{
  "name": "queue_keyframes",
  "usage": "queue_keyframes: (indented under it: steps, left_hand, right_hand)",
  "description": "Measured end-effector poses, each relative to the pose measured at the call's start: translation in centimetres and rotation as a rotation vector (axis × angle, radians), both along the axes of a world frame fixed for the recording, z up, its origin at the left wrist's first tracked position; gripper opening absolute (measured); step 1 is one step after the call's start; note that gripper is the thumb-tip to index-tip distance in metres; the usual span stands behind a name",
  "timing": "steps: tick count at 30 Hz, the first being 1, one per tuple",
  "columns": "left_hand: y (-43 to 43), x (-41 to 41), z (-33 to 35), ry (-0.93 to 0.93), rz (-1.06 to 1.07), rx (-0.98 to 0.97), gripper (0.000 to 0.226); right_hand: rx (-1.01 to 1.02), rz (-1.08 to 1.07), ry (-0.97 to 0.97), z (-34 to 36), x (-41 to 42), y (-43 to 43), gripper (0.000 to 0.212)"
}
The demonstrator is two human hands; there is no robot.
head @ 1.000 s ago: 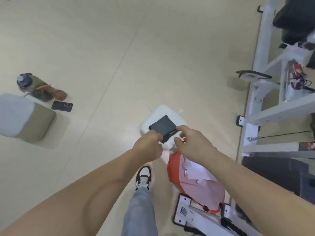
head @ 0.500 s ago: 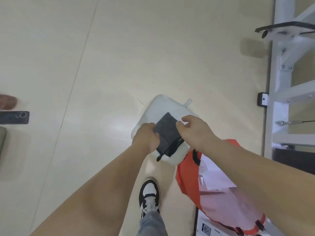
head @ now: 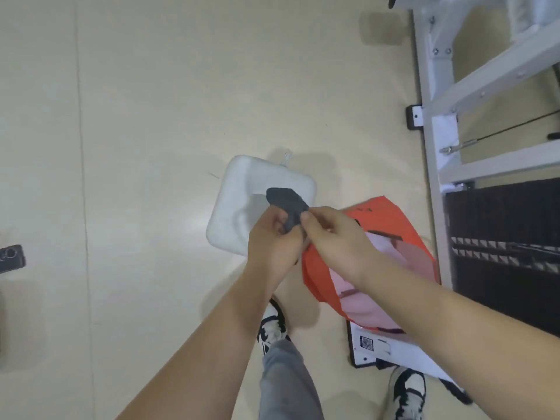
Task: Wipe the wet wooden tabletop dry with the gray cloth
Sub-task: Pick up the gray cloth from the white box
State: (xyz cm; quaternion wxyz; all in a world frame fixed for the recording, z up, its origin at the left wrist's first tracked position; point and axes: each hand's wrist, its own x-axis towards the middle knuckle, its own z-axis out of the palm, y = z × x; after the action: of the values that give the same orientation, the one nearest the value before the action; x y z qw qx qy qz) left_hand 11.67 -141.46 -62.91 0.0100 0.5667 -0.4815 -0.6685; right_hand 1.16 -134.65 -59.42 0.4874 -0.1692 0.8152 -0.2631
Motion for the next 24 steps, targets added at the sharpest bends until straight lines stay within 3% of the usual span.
queue_keyframes:
  steps: [6,10,18,22,24]
  left_hand:
    - [6.0,-3.3,17.9,0.223,-0.131,-0.131,0.021]
    - [11.5,-5.1,28.1,0.356,-0.257,-0.12,0.024]
    - [28.5,-7.5,43.6,0.607,-0.437,-0.004,0.031]
    - [37.7,-8.4,48.2,0.599,-0.6,0.111,0.021]
    - [41.4,-8.6,49.7,0.607,-0.647,0.214,0.014]
  right_hand:
    - [-0.137,-0.562,-0.518,13.2,-3.2,4.3,0.046]
    - [-0.32,-0.696,-0.792,22.7,-5.2,10.2,0.046]
    - [-0.639,-0.638,-0.92,40.3,-6.1,28.5,0.035]
    - [-0.585,-0.925,-0.713,43.9,-6.3,40.6,0.031]
    - [-0.519,-0.946,-0.672,45.2,-6.2,45.8,0.042]
